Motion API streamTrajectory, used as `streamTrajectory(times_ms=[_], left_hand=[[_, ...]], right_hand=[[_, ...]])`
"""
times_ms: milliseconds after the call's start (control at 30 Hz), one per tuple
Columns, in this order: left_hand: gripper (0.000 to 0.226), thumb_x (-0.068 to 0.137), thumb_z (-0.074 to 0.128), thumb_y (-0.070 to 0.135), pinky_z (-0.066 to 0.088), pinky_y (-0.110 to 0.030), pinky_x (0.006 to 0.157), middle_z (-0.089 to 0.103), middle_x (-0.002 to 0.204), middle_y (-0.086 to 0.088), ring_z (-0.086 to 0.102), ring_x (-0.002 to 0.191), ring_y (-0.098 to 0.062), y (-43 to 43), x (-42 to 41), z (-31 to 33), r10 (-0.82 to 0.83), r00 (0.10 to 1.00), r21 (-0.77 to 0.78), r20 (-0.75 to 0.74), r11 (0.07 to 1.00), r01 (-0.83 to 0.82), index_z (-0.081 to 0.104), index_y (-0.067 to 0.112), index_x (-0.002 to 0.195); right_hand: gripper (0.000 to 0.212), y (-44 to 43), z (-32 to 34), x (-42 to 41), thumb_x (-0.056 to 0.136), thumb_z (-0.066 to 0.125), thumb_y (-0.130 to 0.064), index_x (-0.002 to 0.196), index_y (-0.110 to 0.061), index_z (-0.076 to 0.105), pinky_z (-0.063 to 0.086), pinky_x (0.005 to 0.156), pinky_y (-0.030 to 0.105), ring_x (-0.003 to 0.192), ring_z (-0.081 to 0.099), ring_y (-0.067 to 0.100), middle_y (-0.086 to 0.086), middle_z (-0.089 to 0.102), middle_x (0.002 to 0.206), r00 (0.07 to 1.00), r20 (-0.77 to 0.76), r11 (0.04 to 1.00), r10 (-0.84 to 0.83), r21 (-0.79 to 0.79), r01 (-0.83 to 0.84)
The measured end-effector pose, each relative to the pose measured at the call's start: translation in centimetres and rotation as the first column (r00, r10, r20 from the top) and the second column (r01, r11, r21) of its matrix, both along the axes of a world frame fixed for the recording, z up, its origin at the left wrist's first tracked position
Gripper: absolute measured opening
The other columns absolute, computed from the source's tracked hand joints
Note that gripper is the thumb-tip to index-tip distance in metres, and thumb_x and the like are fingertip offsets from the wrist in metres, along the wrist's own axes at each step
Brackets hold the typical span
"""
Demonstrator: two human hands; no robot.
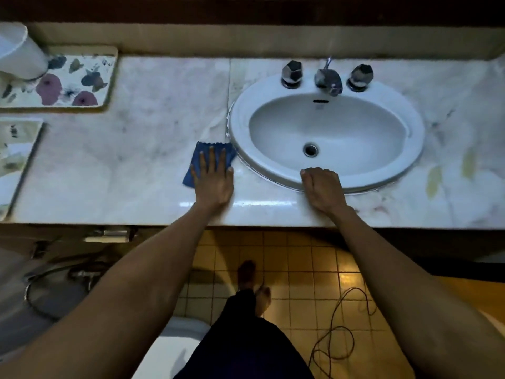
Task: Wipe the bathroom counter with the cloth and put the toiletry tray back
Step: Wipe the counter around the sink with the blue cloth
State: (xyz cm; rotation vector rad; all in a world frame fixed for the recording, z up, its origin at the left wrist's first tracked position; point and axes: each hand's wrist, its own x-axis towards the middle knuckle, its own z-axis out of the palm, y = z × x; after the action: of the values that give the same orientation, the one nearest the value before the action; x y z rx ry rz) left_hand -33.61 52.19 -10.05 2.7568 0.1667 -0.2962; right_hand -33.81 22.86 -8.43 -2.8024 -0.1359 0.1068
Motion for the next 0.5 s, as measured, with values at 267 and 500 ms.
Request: streamTrajectory(times_ms=[267,500], left_hand=[[0.06,0.104,0.014,0.048,-0.001,-0.053,0.123,-0.003,0.169,0.001,-0.007,0.155,-0.021,-6.8,-9.1,-0.7,-0.401,0.912,0.09,0.085,0.915,0.394,0.006,0.029,0.16],[0.057,0.107,0.019,0.045,0.004,-0.053,0.124,-0.001,0.169,0.002,-0.007,0.155,-0.022,-9.3,-7.9,-0.5,-0.761,0.644,0.113,0.081,0.649,0.752,0.005,0.029,0.16]], right_hand=[[0.036,-1.5,0.0,-1.0,0.103,0.033,-0.038,0.098,-0.018,0.063,0.038,0.087,0.039,0.091,0.059,0.03,0.006,0.066,0.093,0.999,0.047,0.999,0.015,0.045,-0.017],[0.042,-6.9,1.1,-4.1,0.102,0.034,-0.036,0.135,-0.019,0.054,0.037,0.106,0.044,0.125,0.05,0.028,0.008,0.059,0.133,0.997,0.081,0.995,-0.013,-0.097,0.021]])
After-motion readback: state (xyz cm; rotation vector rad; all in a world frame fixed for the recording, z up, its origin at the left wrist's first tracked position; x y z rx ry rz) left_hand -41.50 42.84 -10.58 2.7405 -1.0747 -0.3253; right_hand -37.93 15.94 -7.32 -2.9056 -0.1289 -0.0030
